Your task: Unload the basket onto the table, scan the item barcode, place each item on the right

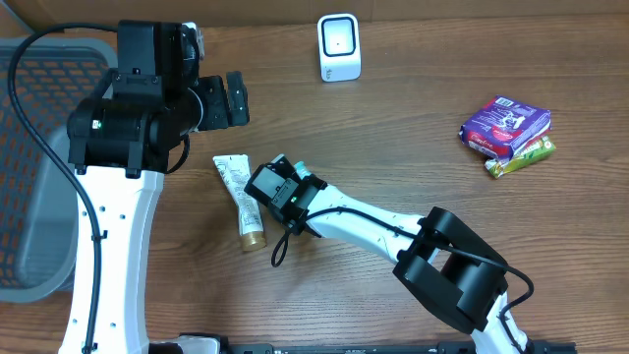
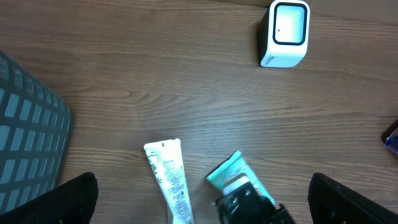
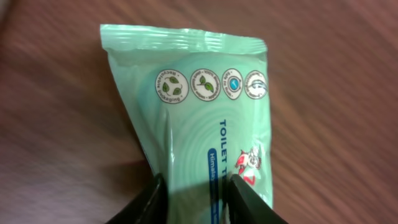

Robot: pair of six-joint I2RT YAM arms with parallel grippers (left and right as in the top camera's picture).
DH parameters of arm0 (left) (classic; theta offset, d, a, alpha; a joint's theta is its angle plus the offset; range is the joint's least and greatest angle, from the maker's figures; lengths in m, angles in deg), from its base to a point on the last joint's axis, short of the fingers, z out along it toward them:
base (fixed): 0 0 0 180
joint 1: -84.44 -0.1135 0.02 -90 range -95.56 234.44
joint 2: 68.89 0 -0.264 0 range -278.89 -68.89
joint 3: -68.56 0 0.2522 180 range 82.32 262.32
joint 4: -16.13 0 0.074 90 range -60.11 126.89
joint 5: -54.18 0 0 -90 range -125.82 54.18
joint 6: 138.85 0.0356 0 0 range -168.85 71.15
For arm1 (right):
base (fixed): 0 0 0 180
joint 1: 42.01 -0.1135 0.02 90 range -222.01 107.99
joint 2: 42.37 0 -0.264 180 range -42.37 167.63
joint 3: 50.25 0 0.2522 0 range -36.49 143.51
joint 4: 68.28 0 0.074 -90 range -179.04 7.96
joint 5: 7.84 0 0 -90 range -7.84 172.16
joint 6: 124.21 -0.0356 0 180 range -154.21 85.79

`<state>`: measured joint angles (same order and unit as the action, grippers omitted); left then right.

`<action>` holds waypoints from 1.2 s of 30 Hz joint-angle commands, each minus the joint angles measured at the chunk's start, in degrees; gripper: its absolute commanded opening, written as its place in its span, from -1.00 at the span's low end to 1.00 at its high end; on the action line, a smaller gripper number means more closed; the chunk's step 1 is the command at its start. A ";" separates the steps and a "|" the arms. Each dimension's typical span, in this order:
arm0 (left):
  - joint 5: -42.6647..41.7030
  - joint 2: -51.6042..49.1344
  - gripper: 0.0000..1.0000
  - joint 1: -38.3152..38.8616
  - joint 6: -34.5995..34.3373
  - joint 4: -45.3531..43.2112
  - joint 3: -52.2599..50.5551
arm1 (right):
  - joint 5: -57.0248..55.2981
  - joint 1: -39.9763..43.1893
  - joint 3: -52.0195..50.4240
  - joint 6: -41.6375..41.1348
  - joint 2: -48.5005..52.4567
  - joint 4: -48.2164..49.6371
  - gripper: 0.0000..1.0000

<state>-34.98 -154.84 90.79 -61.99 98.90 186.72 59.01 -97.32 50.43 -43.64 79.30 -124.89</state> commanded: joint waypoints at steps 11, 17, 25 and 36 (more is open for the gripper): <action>-0.39 -0.31 0.99 0.04 0.74 -0.20 0.81 | -5.51 12.39 1.66 11.04 1.44 -3.15 -0.40; -0.39 -0.31 0.99 0.04 0.74 -0.20 0.81 | 8.72 17.33 2.99 9.16 -2.36 -6.82 -0.32; -0.39 -0.31 0.99 0.04 0.74 -0.20 0.81 | 22.99 24.15 4.20 8.96 -11.43 -10.36 -0.07; -0.39 -0.31 0.99 0.04 0.74 -0.20 0.81 | 14.51 18.01 -4.68 18.73 -8.61 -6.56 0.47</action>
<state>-34.98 -154.84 90.79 -61.99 98.90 186.72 76.97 -77.13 48.77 -27.09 69.11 -132.85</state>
